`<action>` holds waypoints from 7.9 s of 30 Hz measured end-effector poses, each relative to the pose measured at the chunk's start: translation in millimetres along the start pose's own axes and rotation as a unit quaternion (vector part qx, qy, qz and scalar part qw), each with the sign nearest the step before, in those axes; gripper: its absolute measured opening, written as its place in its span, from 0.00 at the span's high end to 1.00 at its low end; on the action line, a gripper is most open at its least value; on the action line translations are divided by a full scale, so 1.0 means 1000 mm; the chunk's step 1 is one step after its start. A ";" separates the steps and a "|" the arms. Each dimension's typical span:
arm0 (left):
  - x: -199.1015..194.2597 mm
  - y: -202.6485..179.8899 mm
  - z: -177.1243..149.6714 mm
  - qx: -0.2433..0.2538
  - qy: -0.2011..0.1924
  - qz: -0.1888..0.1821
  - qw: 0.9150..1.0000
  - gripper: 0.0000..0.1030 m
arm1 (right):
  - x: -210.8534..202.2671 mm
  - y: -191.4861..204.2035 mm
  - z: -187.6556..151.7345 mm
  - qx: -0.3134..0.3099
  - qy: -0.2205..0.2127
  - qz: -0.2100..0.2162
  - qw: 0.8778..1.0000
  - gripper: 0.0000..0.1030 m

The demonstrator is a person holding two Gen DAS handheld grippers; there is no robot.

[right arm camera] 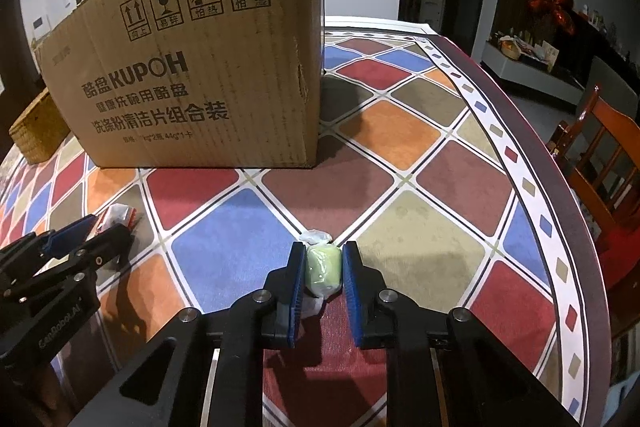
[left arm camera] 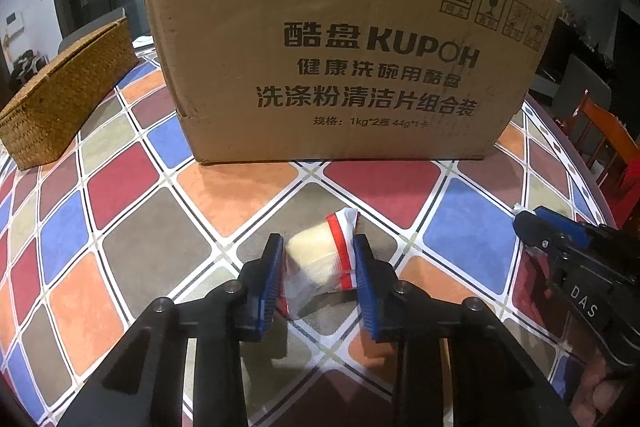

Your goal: Organize snacks

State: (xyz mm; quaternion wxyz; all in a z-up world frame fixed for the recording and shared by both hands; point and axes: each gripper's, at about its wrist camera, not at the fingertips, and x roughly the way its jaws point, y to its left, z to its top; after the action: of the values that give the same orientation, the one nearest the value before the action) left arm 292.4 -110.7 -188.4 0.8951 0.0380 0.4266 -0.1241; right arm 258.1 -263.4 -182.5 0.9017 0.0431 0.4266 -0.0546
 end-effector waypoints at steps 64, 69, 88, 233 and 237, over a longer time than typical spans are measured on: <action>-0.134 0.018 0.058 -0.011 -0.116 0.013 0.993 0.67 | -0.135 0.031 0.066 -0.022 -0.133 0.023 0.991 0.81; -0.138 0.021 0.066 -0.011 -0.122 0.014 0.992 0.67 | -0.142 0.034 0.076 -0.022 -0.141 0.025 0.989 0.81; -0.141 0.024 0.109 -0.003 -0.135 0.015 0.991 0.67 | -0.153 0.037 0.116 -0.021 -0.167 0.032 0.985 0.81; -0.295 0.015 -0.080 -0.014 -0.164 0.055 0.985 0.16 | -0.286 0.021 -0.066 0.014 -0.172 -0.023 0.985 0.18; -0.298 0.016 -0.084 -0.017 -0.162 0.054 0.985 0.15 | -0.291 0.023 -0.071 0.009 -0.176 -0.026 0.984 0.18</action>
State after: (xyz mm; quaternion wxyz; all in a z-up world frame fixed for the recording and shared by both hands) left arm 53.3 -24.2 -11.8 0.9582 0.0253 0.2756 -0.0729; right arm 23.0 -214.3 -1.2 0.9607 0.0301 0.2615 -0.0884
